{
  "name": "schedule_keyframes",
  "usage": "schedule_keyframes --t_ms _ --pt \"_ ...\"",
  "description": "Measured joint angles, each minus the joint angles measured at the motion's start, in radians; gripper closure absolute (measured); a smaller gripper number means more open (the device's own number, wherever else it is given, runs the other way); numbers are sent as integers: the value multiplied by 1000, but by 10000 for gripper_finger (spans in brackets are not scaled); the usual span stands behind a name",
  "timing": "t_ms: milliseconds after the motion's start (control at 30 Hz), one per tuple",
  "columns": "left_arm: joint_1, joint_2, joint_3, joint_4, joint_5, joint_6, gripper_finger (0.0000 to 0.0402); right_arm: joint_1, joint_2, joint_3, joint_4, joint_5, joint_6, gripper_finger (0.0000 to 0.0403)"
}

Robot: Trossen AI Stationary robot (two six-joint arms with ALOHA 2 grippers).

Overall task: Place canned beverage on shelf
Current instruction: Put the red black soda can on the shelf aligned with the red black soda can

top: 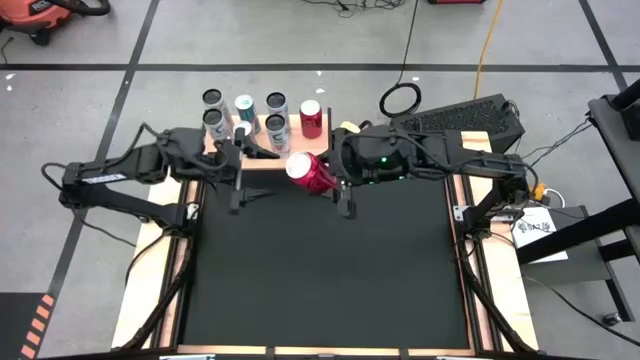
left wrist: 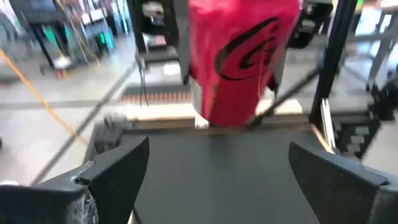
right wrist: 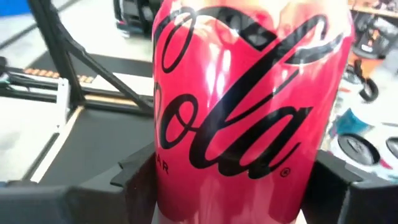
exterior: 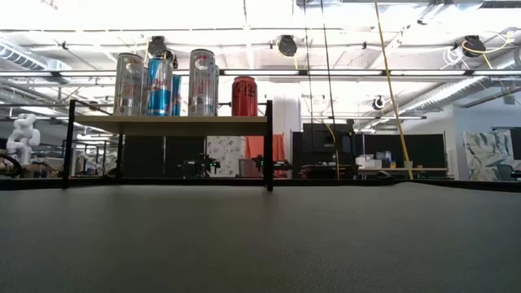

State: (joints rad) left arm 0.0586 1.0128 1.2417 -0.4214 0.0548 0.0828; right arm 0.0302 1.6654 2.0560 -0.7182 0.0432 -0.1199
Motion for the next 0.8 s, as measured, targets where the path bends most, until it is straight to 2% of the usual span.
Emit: schedule_keyframes --t_ms 167,300,400,633,800 --pt "7 -20 -155 280 9 4 13 9 -4 2 26 -70 2 135" --pt "18 -9 -239 519 111 5 13 10 -2 2 40 -70 4 135" --pt "31 10 -270 621 177 1 13 12 -2 2 64 -70 3 135" --pt "67 67 -288 755 193 -43 13 11 9 2 68 -70 1 135" --pt "97 101 -289 869 321 -77 13 10 18 2 76 -71 -10 135"
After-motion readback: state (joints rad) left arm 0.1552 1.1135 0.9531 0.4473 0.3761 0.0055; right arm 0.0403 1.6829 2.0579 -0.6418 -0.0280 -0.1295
